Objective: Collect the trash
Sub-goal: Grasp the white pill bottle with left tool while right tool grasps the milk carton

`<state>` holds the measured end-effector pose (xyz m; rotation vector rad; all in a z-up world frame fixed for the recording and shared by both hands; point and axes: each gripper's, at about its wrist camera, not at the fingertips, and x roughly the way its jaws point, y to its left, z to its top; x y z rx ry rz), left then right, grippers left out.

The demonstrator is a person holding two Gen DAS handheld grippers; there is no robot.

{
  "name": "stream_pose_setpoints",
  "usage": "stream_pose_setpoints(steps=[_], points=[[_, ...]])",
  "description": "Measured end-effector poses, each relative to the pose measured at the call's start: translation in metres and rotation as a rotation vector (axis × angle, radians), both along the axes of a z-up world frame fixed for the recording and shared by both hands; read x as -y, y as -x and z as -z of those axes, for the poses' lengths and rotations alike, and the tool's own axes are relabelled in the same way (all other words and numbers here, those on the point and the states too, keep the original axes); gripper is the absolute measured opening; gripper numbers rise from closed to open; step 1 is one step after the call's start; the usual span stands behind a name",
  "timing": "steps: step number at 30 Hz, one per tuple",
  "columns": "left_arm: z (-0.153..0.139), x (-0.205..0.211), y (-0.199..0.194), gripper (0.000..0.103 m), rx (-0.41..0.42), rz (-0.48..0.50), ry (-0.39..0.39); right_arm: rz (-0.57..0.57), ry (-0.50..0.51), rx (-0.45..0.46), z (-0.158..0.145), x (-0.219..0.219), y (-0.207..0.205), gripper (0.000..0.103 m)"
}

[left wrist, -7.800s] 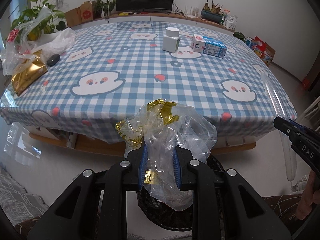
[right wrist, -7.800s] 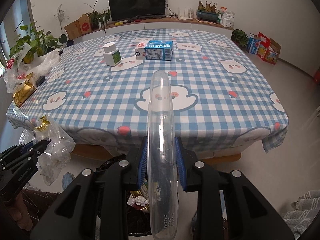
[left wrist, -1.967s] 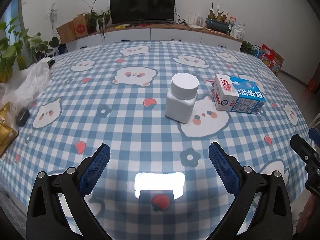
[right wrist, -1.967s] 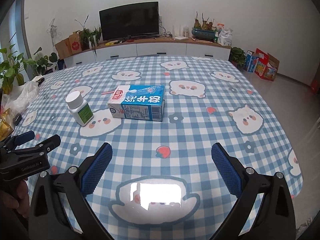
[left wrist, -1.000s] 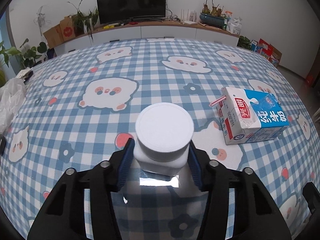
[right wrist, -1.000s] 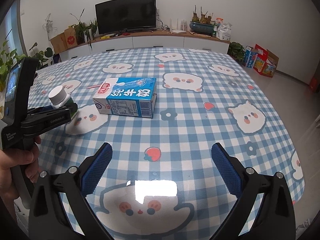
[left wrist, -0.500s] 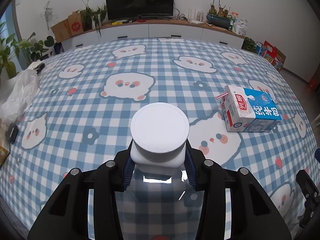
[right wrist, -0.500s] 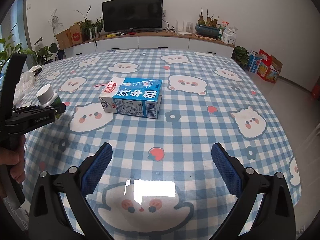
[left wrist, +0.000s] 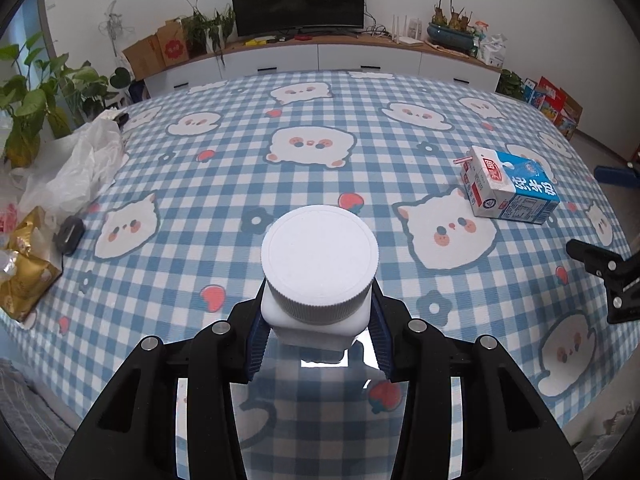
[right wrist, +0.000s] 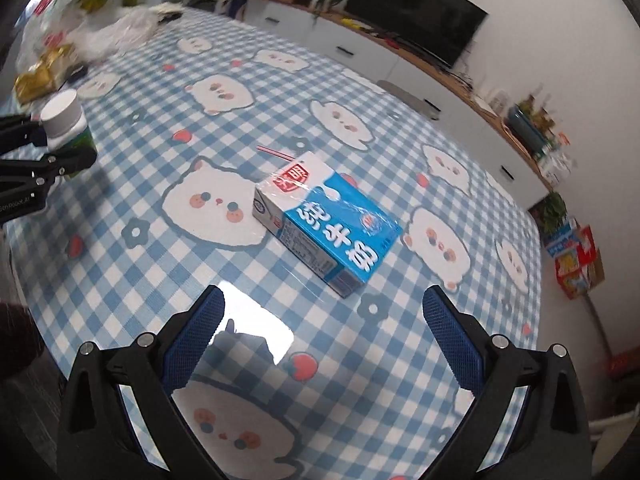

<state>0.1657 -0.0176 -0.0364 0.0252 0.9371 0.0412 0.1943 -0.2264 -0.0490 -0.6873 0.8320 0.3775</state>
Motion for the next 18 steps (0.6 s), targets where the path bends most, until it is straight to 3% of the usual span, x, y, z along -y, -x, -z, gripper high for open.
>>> stream_pose_setpoints(steps=[3,6,9,12,14,18], points=[[-0.005,-0.010,-0.003,0.043,-0.002,-0.022,0.051,-0.083,0.085,-0.051,0.000,-0.017,-0.020,0.095],[-0.012,-0.015,-0.004,0.043,0.011,-0.032,0.041,-0.155,0.154,-0.159,0.002,-0.034,-0.041,0.095],[-0.012,-0.020,-0.007,0.043,0.010,-0.047,0.023,-0.213,0.234,-0.202,0.006,-0.050,-0.056,0.095],[-0.006,-0.025,-0.009,0.043,-0.011,-0.044,0.021,-0.254,0.270,-0.327,0.016,-0.059,-0.072,0.095],[-0.002,-0.027,-0.011,0.043,-0.023,-0.044,0.015,-0.285,0.346,-0.314,0.024,-0.066,-0.078,0.094],[0.003,-0.032,-0.015,0.043,-0.040,-0.040,0.023,-0.294,0.404,-0.380,0.034,-0.066,-0.095,0.094]])
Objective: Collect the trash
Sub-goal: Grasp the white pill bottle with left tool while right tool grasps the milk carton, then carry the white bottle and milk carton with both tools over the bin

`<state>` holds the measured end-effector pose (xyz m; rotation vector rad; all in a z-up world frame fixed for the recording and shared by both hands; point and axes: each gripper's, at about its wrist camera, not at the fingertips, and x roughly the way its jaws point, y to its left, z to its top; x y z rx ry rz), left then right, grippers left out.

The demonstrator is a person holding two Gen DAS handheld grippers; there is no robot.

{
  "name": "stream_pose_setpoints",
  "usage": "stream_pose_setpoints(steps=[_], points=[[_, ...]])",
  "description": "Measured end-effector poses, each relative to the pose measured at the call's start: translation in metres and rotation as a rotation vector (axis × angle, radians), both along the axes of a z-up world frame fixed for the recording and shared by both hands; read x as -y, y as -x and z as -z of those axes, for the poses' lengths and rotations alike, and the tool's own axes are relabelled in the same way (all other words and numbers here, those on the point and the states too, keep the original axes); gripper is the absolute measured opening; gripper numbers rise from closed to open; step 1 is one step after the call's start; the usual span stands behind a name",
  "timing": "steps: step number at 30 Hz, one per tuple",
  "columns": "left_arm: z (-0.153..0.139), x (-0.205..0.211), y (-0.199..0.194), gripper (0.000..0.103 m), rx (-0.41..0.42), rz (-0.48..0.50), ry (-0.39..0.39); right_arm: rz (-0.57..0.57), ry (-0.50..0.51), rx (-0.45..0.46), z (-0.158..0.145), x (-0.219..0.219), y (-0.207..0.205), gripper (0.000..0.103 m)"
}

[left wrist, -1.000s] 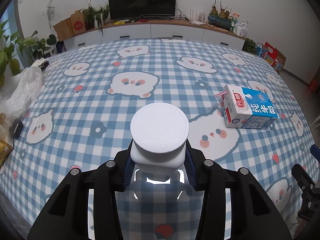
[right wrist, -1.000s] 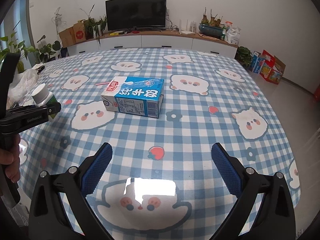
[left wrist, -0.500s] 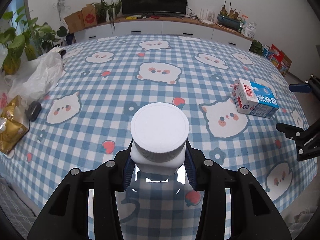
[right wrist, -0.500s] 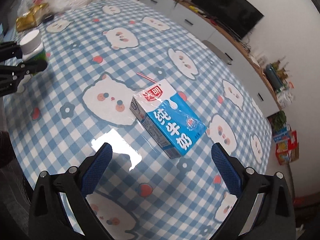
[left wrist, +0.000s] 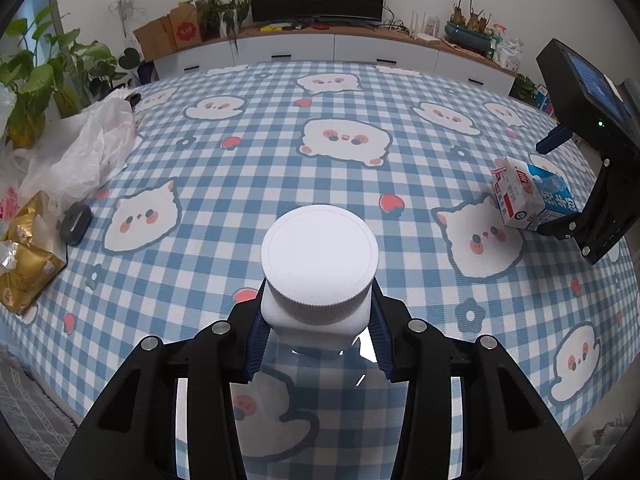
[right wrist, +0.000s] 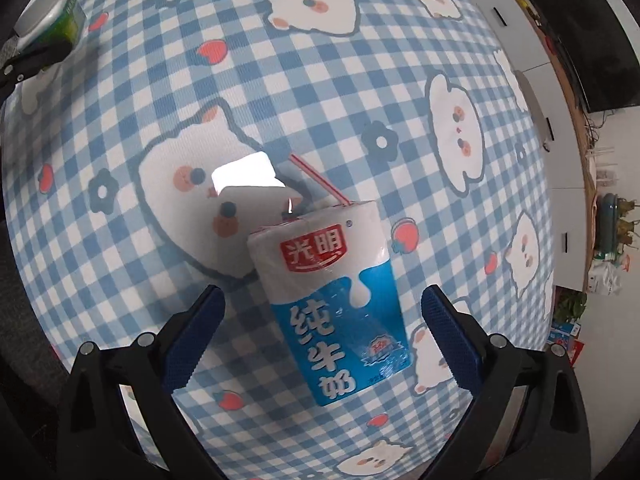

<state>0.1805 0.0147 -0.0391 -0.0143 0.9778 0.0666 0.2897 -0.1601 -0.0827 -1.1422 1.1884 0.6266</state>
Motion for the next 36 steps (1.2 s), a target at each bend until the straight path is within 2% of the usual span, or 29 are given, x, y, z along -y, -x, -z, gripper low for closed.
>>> stream_pose_setpoints(steps=[4,10,13,14,15,20,25,32,36], points=[[0.004,0.000,-0.002,0.043,-0.011,0.012,0.000,0.002,0.019,-0.076,0.006,-0.004,-0.010,0.094],[0.005,0.000,0.000,0.043,-0.017,0.020,0.007,-0.003,0.057,-0.121,0.022,-0.005,-0.014,0.090],[0.004,0.000,-0.001,0.043,-0.013,0.018,0.012,0.020,0.056,-0.148,0.026,0.000,-0.017,0.077],[0.004,0.000,-0.001,0.043,-0.014,0.018,0.013,0.030,0.045,-0.168,0.025,0.002,-0.019,0.069],[0.004,0.000,-0.001,0.043,-0.015,0.017,0.013,0.041,0.032,-0.175,0.024,0.004,-0.020,0.068],[0.003,-0.001,-0.002,0.043,-0.012,0.010,0.013,0.080,0.002,-0.154,0.017,0.014,-0.022,0.065],[0.002,-0.004,-0.002,0.043,-0.013,0.000,0.018,0.152,-0.060,-0.106,-0.004,0.024,-0.023,0.065],[-0.003,-0.007,-0.001,0.043,-0.007,-0.002,0.029,0.309,-0.185,-0.002,-0.040,0.037,-0.024,0.065],[-0.006,-0.007,0.001,0.043,-0.004,-0.008,0.030,0.449,-0.257,0.048,-0.052,0.048,-0.021,0.065]])
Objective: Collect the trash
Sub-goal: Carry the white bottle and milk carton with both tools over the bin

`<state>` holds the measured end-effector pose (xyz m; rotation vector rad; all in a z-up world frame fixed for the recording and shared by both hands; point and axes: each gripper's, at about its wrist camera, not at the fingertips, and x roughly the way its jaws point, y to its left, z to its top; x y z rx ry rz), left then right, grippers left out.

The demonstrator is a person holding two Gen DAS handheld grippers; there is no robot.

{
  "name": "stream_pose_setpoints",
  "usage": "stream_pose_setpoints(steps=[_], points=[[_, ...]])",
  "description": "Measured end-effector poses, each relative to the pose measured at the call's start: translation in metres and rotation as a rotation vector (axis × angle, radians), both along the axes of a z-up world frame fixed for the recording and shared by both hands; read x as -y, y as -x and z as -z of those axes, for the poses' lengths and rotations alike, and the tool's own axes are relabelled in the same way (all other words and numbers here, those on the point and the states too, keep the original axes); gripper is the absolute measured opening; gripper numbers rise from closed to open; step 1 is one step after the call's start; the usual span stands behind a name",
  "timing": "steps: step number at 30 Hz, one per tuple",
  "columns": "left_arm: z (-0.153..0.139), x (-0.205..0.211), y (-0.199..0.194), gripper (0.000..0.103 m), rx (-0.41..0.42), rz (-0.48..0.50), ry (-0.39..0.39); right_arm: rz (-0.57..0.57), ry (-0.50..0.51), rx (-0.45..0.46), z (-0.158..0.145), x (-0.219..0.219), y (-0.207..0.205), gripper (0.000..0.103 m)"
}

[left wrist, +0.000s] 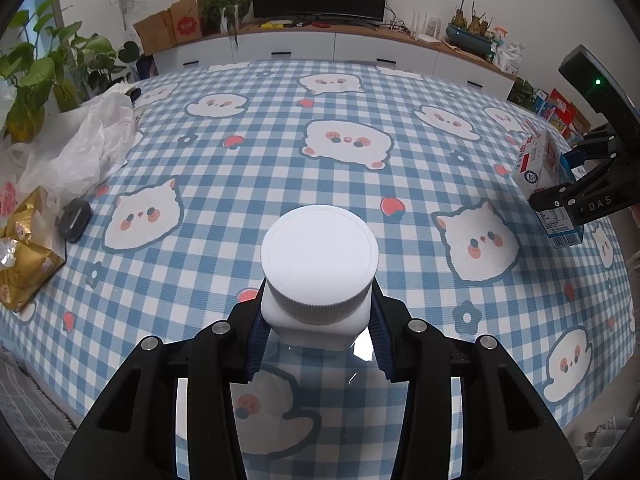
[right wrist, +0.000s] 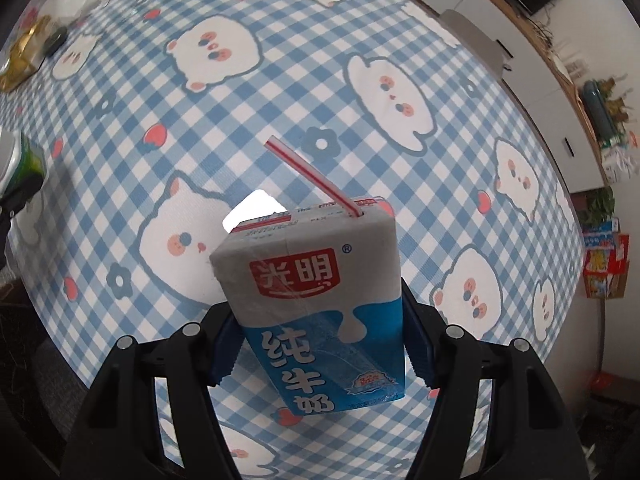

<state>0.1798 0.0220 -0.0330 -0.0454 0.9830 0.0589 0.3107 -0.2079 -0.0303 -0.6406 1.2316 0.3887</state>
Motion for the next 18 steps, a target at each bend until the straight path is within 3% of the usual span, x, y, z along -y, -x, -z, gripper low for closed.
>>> stream_pose_setpoints(steps=[10,12,18], points=[[-0.008,0.002,0.005,0.043,0.013,0.003,-0.003,0.371,-0.176,0.064,-0.002,0.013,0.041,0.065],[-0.010,0.003,0.006,0.043,0.017,0.005,0.001,0.421,-0.236,0.072,-0.005,0.018,0.054,0.065],[-0.015,0.015,0.018,0.043,0.030,0.038,-0.014,0.512,-0.283,0.200,-0.014,0.020,0.109,0.065]])
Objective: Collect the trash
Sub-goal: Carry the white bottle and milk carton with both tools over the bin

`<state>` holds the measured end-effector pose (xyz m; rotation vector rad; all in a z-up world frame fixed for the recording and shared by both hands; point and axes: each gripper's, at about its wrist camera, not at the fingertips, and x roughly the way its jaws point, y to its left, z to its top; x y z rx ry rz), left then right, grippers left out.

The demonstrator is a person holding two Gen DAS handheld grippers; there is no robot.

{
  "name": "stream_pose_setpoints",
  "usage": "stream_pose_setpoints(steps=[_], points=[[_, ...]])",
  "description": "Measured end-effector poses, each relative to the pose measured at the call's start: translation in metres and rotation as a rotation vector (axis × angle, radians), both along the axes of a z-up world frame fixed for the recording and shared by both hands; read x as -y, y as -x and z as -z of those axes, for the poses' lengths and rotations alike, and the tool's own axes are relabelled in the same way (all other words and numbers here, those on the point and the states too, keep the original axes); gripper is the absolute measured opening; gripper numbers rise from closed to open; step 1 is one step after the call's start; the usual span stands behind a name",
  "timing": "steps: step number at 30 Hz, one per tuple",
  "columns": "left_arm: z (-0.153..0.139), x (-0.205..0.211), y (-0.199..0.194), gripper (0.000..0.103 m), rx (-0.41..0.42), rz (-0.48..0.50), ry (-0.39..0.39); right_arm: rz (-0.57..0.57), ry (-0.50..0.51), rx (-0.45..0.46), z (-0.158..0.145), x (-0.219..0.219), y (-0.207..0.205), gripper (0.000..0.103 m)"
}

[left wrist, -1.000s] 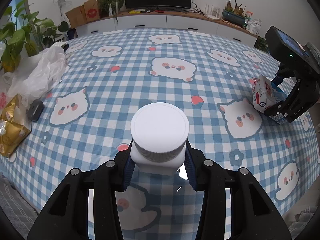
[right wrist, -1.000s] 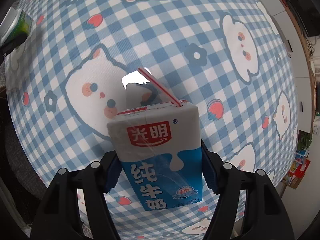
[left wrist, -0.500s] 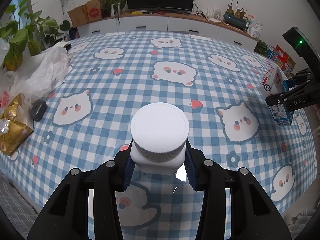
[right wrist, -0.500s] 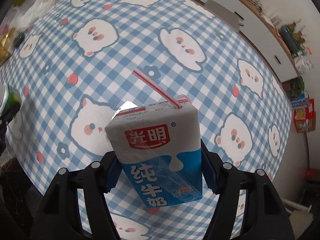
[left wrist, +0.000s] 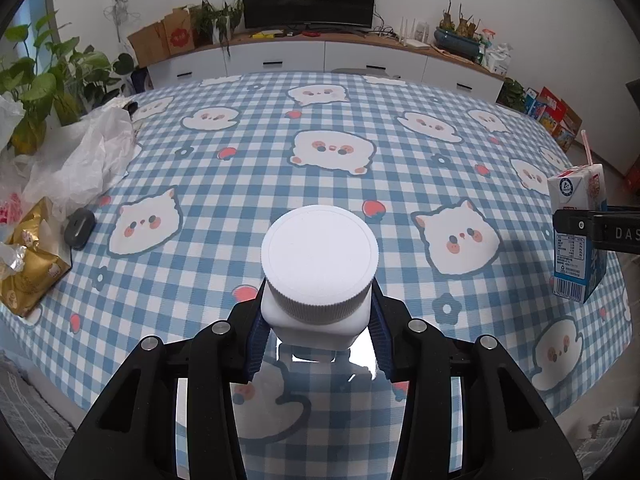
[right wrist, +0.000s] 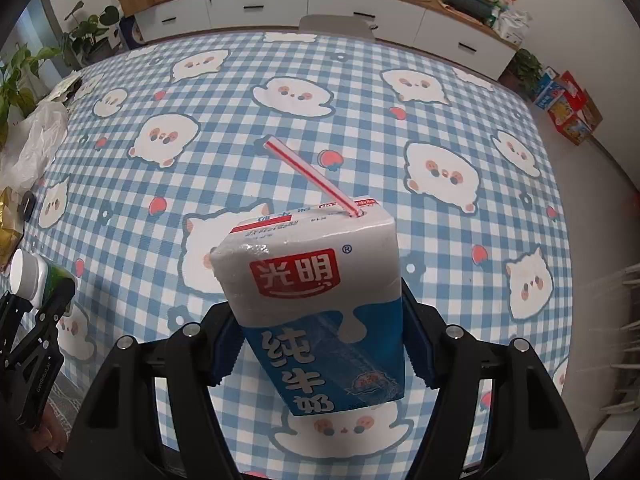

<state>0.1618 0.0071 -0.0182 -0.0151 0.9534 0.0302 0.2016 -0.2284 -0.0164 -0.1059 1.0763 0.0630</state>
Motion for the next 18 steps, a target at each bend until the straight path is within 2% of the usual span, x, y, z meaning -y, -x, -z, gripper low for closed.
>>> stream_pose_setpoints(steps=[7,10,18], points=[[0.000,0.005,0.018,0.043,0.000,0.021,0.003,0.065,-0.039,0.084,0.003,-0.001,0.061,0.065],[0.001,0.009,0.029,0.043,0.005,0.025,-0.011,0.090,-0.061,0.102,0.006,0.005,0.082,0.065],[-0.006,0.020,0.061,0.043,0.023,0.044,0.012,0.131,-0.103,0.133,0.015,0.011,0.134,0.065]])
